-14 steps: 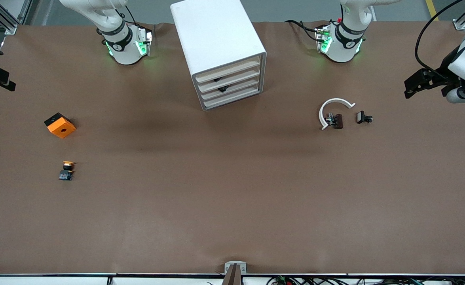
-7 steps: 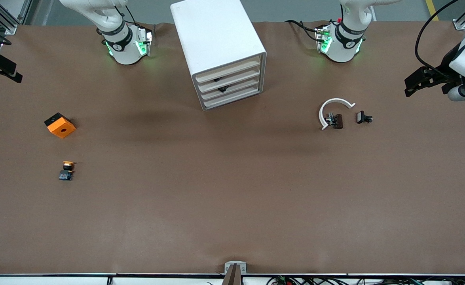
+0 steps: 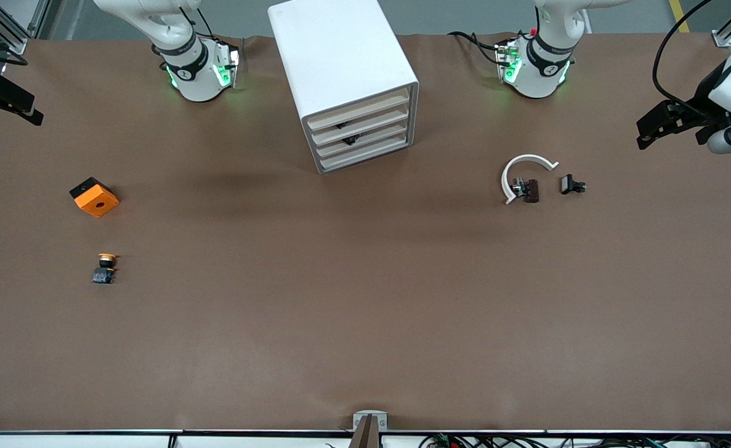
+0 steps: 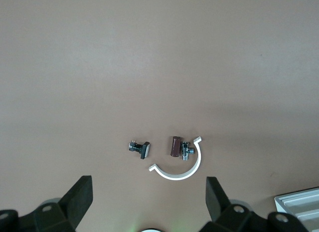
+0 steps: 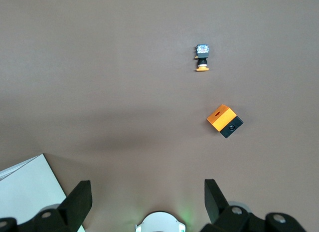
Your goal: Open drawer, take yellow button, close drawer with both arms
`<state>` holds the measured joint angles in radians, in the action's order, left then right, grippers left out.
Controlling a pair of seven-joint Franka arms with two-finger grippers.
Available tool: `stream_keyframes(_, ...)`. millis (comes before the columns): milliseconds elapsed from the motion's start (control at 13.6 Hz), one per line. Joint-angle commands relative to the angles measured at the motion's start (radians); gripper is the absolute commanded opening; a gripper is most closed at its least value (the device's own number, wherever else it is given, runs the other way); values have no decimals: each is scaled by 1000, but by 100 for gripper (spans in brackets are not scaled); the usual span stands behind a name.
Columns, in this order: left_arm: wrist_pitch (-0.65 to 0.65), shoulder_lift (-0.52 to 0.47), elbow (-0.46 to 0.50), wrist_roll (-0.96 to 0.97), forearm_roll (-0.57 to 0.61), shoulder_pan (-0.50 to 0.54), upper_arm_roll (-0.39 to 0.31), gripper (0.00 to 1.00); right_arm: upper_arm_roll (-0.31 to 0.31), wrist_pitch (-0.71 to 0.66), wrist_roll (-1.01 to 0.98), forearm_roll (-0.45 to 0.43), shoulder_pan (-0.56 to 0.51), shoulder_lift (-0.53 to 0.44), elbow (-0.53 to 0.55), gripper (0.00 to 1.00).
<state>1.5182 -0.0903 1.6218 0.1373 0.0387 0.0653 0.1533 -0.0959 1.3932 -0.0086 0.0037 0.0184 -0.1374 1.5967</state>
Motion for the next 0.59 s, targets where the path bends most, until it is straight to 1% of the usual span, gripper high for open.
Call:
stream_keyframes(0,-16,23,-46,11,-13,-1,3,100,15,21,9,10,-18,-30,34,100)
stream_keyframes(220,-18,34,-66,67,-13,-5,3,100,15,33,6,10,-18,-30,35,100)
stream_keyframes(514,-32,34,-65,48,-10,-4,3,100,15,59,2,7,-18,-31,34,100)
